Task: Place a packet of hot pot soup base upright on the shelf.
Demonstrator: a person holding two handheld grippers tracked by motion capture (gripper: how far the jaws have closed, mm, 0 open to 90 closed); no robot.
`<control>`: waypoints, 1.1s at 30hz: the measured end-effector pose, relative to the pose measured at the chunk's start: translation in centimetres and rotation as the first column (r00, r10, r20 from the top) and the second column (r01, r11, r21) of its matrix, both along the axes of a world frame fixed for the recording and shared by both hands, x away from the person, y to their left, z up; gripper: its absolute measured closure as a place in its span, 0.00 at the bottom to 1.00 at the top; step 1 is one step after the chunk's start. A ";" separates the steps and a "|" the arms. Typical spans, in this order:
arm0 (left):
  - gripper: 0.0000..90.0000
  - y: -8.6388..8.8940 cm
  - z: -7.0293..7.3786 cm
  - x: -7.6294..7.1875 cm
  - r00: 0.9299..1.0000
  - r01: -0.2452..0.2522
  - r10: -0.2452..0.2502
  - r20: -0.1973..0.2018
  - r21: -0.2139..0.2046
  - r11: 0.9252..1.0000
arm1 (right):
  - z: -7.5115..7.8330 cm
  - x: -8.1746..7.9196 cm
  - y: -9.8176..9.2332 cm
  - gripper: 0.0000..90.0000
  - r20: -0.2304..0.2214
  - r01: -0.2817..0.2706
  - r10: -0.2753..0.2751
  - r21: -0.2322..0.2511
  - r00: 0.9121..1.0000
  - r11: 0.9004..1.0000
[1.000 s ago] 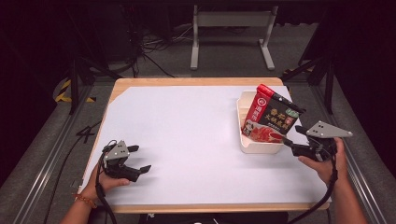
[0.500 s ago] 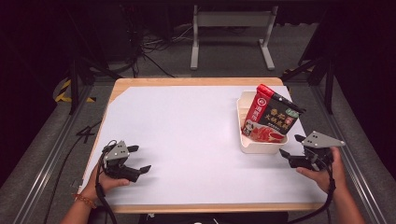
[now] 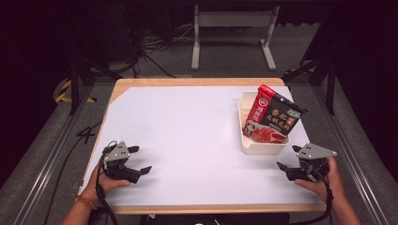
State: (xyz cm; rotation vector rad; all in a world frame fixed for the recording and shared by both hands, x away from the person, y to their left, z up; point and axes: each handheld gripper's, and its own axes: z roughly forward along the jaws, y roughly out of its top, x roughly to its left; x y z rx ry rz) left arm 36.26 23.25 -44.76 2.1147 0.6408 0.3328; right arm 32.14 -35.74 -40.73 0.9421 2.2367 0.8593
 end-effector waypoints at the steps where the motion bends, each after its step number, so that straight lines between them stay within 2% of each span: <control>1: 0.11 0.0 0.0 0.0 1.000 0.001 -0.001 0.000 0.001 1.000 | -0.2 -0.1 0.0 0.20 -0.007 -0.002 0.002 -0.005 1.000 1.000; 11: 0.10 -0.1 0.0 0.0 1.000 0.010 -0.010 0.000 0.004 1.000 | -1.5 -1.0 0.1 0.17 -0.006 -0.035 0.035 -0.034 0.999 0.999; 22: 0.10 0.0 0.1 -0.2 1.000 0.018 -0.018 0.008 0.005 1.000 | -3.0 -1.9 -0.1 0.13 0.000 -0.003 0.003 -0.005 1.000 1.000; 24: 0.10 0.0 0.1 -0.2 1.000 0.016 -0.016 0.007 0.000 1.000 | -3.0 -2.0 -0.1 0.13 0.002 -0.007 0.007 -0.010 1.000 1.000; 27: 0.10 0.1 0.1 -0.2 1.000 0.017 -0.017 0.013 0.003 1.000 | -3.2 -2.4 -0.4 0.13 0.016 0.007 -0.007 0.015 1.000 1.000; 33: 0.10 0.0 0.1 -0.2 1.000 0.017 -0.017 0.015 0.007 1.000 | -3.3 -2.3 -0.4 0.12 0.018 0.008 -0.009 0.030 1.000 1.000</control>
